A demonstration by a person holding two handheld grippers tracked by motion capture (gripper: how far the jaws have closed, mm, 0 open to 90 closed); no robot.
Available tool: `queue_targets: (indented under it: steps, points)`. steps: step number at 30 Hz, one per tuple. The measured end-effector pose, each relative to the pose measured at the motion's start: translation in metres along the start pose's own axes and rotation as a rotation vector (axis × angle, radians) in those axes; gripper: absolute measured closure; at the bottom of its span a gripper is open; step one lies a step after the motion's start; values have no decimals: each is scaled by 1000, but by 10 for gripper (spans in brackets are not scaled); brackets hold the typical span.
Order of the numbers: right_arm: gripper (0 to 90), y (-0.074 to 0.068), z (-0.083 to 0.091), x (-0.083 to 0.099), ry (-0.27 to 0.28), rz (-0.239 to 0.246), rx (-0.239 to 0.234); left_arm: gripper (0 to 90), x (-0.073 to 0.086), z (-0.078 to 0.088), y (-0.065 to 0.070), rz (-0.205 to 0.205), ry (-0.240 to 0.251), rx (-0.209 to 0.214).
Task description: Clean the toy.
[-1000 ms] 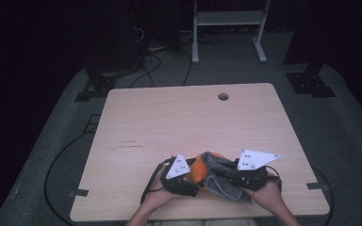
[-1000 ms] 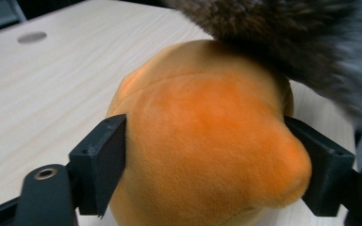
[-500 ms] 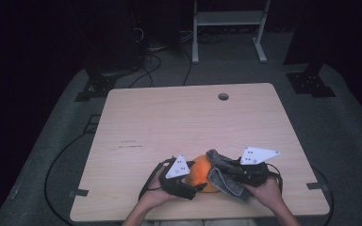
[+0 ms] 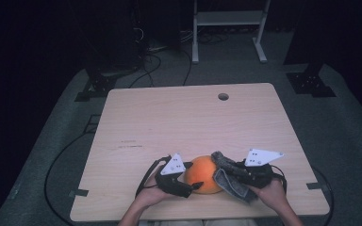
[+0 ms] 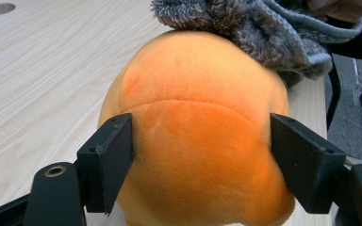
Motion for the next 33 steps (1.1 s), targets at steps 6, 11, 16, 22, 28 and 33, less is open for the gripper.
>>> queue_targets:
  steps: [6,11,16,22,28,33]
  points:
    - [773,7,3,10,-20,-25,-1,236,0,1,0,-7,6,18]
    - [773,5,3,11,-4,-11,-9,113,-8,1,0,-18,56,5]
    - [773,-1,1,9,-8,24,-23,84,-14,-7,-1,32,50,36]
    - [773,-1,1,11,-1,21,-31,63,-10,-17,-1,58,6,27]
    - [773,-2,0,11,6,6,-18,271,-14,-12,8,-61,-3,-52]
    - [774,-1,4,8,46,9,38,391,-17,-8,9,-126,143,-122]
Point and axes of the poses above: each handheld gripper's, and its own axes: z roughly backward along the jaws, x roughly out of its underside, y roughly to its right, the point moved 3 cm from there along -z, roughly forward along the jaws, and after that the axes turned 7 degrees about -x, right-handed, at the moved point
